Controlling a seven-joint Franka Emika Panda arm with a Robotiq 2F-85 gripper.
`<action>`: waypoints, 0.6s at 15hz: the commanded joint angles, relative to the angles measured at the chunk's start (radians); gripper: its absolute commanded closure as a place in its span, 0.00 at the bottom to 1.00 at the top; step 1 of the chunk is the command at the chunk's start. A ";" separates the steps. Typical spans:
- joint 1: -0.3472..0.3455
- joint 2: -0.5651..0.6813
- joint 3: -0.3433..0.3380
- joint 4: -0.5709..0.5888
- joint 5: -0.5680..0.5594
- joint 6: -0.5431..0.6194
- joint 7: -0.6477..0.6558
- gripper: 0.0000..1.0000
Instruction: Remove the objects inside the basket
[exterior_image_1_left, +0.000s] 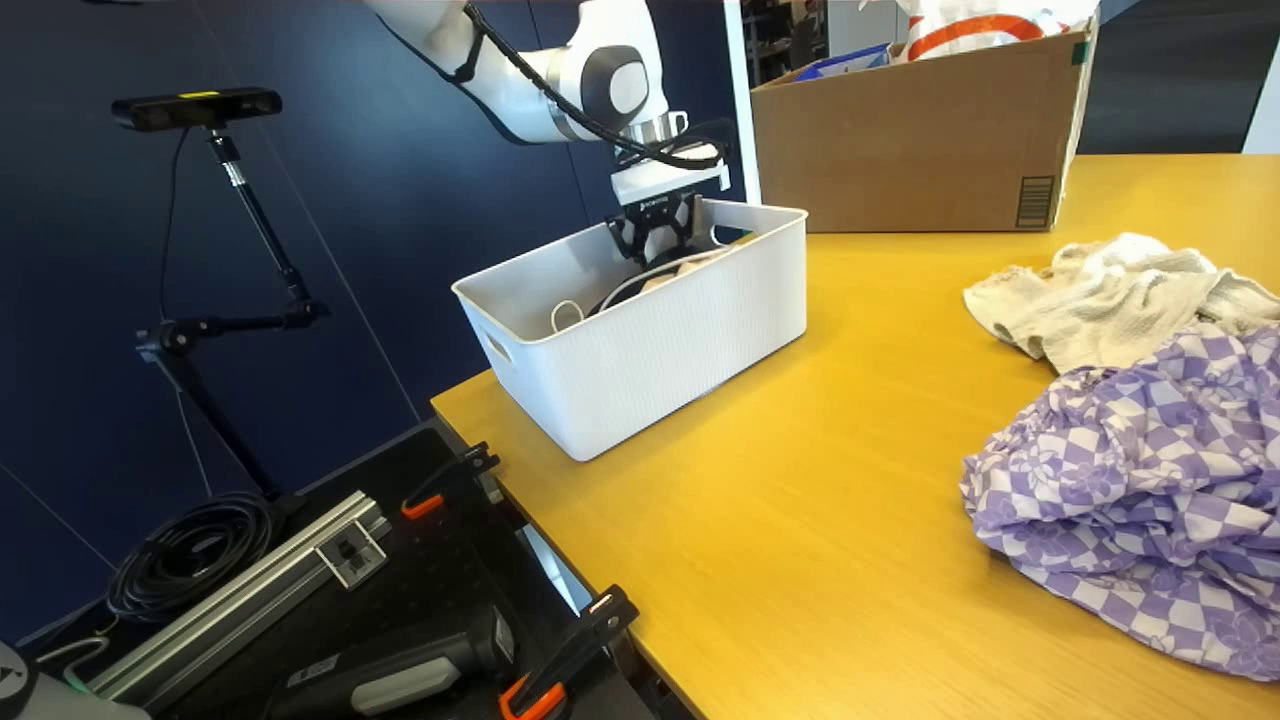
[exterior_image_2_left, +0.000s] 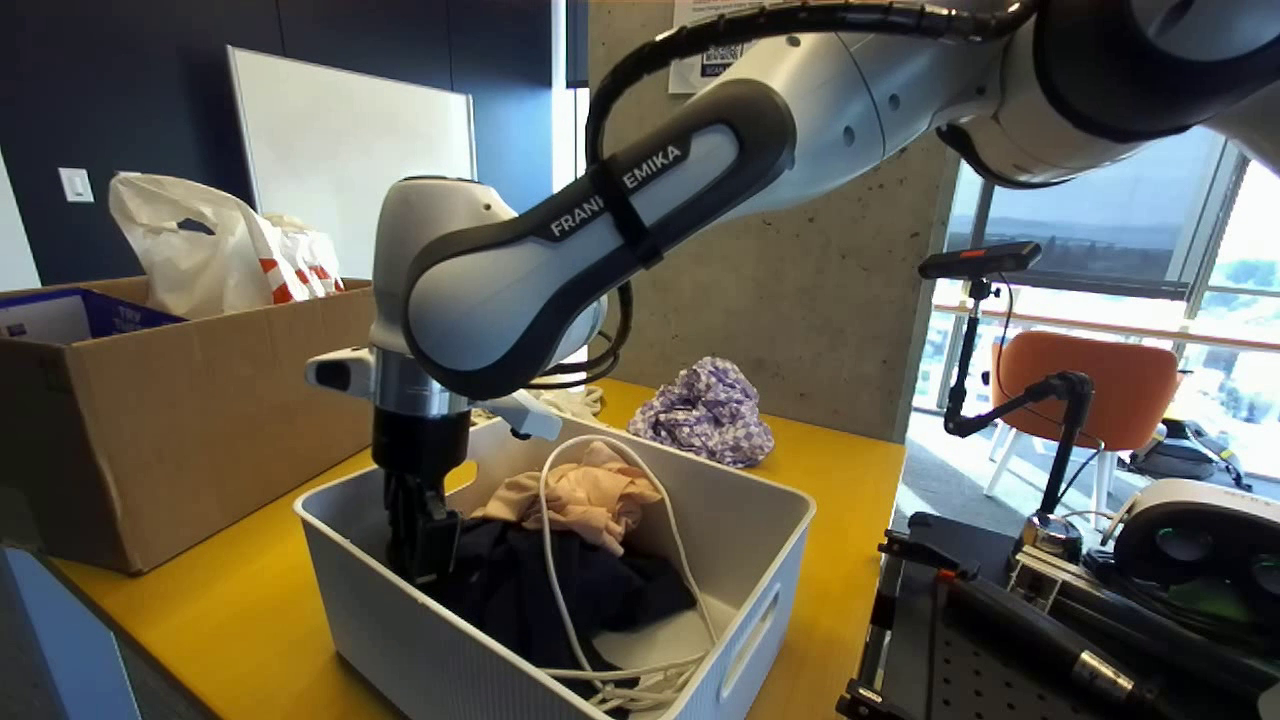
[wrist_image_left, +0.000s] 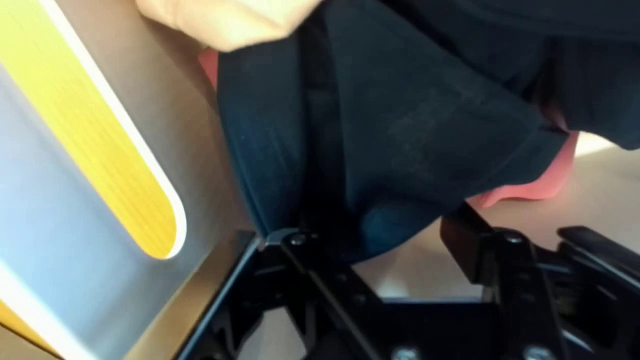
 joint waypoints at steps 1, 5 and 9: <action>-0.003 0.034 0.010 0.051 0.001 -0.008 -0.015 0.67; -0.005 0.008 0.010 0.009 0.008 0.004 0.010 0.95; -0.002 -0.033 0.011 -0.027 0.023 -0.007 0.074 1.00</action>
